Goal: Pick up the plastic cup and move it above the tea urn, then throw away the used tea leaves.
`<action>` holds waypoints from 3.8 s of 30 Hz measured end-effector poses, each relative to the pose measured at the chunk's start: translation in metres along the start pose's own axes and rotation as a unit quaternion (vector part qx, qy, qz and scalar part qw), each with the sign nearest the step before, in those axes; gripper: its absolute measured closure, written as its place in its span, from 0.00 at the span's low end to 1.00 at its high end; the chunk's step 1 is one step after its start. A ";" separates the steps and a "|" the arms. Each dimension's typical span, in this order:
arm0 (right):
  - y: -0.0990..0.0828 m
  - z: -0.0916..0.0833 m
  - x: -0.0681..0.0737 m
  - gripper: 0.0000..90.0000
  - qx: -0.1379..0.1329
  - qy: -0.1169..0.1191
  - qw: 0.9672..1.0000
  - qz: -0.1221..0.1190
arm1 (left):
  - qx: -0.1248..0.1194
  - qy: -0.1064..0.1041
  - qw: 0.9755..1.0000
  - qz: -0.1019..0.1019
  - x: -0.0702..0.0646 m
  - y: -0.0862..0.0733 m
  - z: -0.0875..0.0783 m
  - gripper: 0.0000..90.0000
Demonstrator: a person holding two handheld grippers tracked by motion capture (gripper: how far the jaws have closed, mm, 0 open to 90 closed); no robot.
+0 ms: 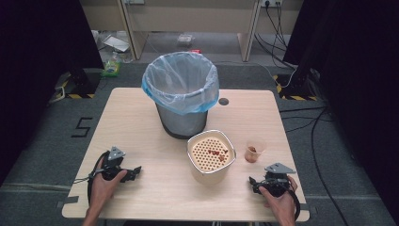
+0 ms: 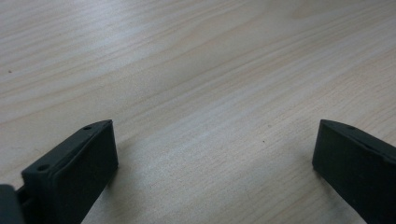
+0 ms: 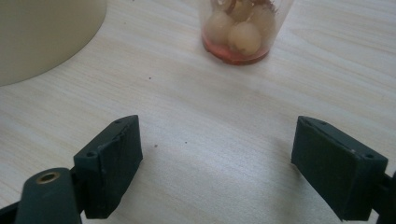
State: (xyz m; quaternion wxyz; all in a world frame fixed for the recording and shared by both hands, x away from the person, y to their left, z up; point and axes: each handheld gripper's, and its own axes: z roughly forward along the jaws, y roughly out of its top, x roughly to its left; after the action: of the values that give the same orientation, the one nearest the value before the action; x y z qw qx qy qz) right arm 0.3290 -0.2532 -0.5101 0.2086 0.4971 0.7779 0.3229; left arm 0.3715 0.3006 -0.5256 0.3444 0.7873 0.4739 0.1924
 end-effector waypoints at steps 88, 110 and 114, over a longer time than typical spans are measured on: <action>0.110 0.016 -0.044 0.64 0.016 0.011 1.000 -0.009 | -0.001 0.000 1.000 -0.001 0.000 0.000 0.000 0.00; 0.120 -0.015 -0.033 1.00 -0.033 -0.010 0.996 -0.081 | 0.001 0.000 1.000 0.002 0.001 0.001 0.000 0.00; 0.123 -0.024 -0.033 1.00 -0.052 -0.019 0.995 -0.087 | 0.001 0.000 1.000 0.001 0.001 0.001 0.001 0.00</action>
State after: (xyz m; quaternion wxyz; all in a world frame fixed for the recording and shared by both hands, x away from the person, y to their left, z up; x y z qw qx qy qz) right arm 0.4059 -0.2536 -0.4062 0.2764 0.4220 0.7964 0.3335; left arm 0.3726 0.3006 -0.5255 0.3436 0.7879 0.4733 0.1928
